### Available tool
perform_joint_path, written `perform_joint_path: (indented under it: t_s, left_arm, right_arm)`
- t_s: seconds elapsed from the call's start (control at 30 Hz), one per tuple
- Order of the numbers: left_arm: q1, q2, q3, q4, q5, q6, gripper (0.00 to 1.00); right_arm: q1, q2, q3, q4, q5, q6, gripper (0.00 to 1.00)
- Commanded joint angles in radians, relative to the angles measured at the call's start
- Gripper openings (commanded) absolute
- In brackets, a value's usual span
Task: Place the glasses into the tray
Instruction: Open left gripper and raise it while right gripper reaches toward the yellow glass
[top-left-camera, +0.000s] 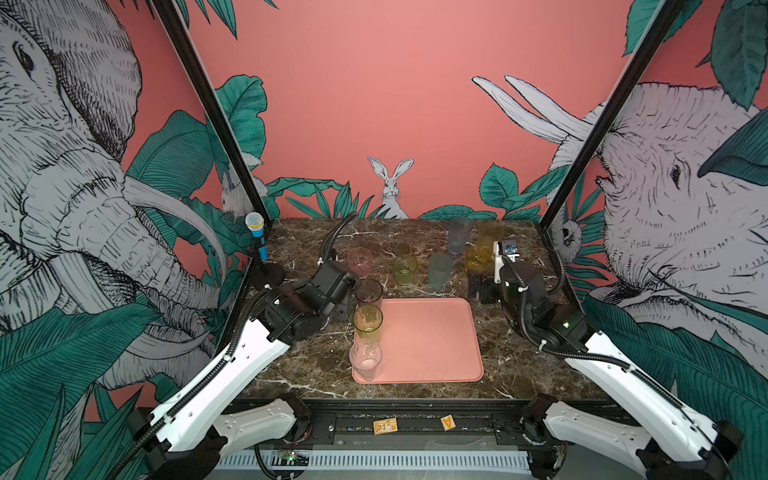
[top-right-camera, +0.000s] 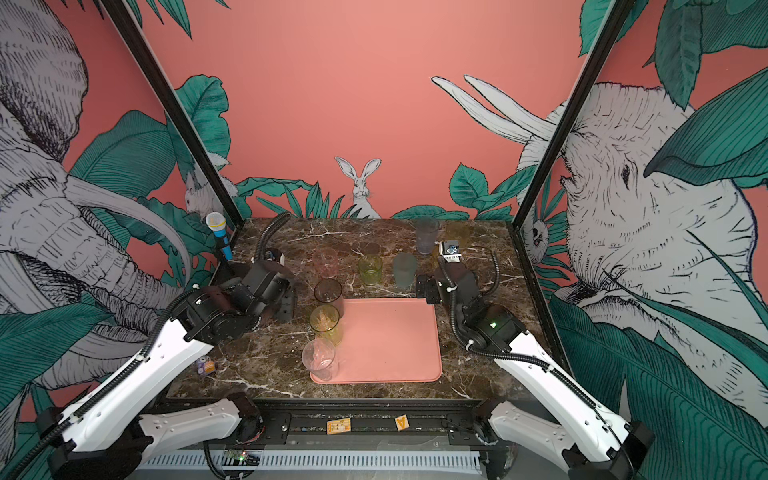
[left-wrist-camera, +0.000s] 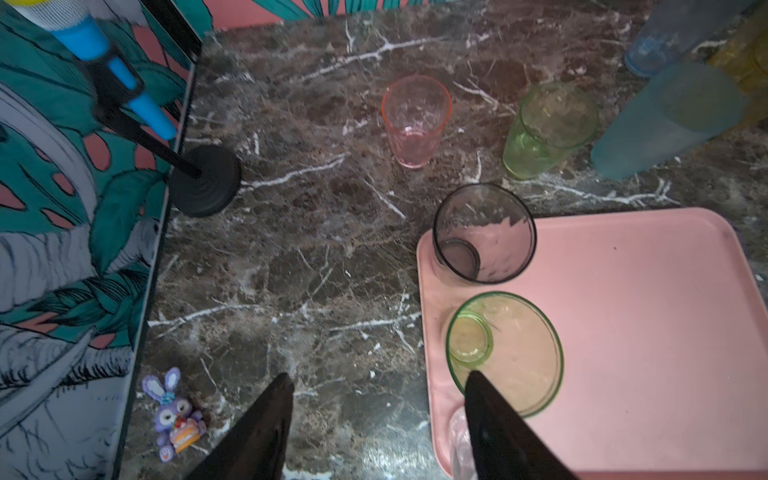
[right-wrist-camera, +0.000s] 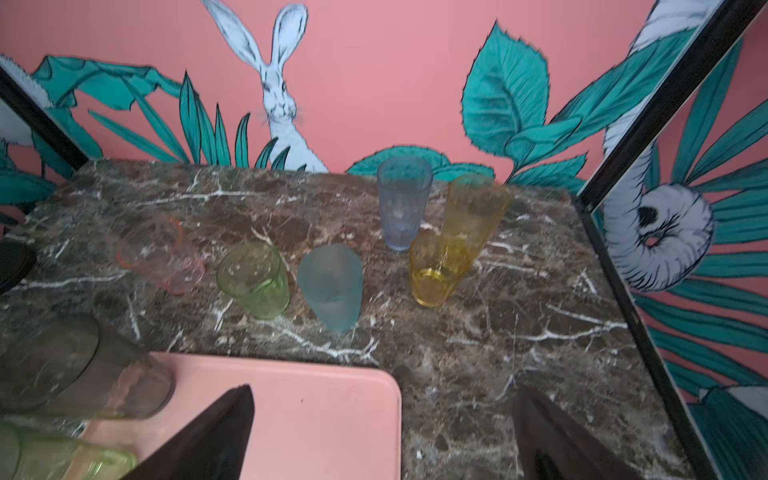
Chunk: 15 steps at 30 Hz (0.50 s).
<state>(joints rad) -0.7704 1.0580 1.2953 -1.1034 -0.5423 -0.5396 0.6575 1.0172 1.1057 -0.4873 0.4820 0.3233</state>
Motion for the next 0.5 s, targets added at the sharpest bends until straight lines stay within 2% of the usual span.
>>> perform_joint_path:
  t_s: [0.0,0.27,0.47]
  left_arm:
    - [0.008,-0.033,-0.05,0.067,-0.102,0.021,0.72]
    - [0.02,-0.078,-0.126,0.147,-0.151,0.038,0.76]
    - [0.025,-0.071,-0.14,0.163,-0.154,0.048,0.76]
  right_arm:
    - [-0.046,0.065,0.085,-0.016,0.019,-0.068,0.99]
    - [-0.216,0.279,0.315,-0.068,-0.151,-0.087,0.99]
    - [-0.304,0.469,0.519,-0.169,-0.241,-0.105,0.99]
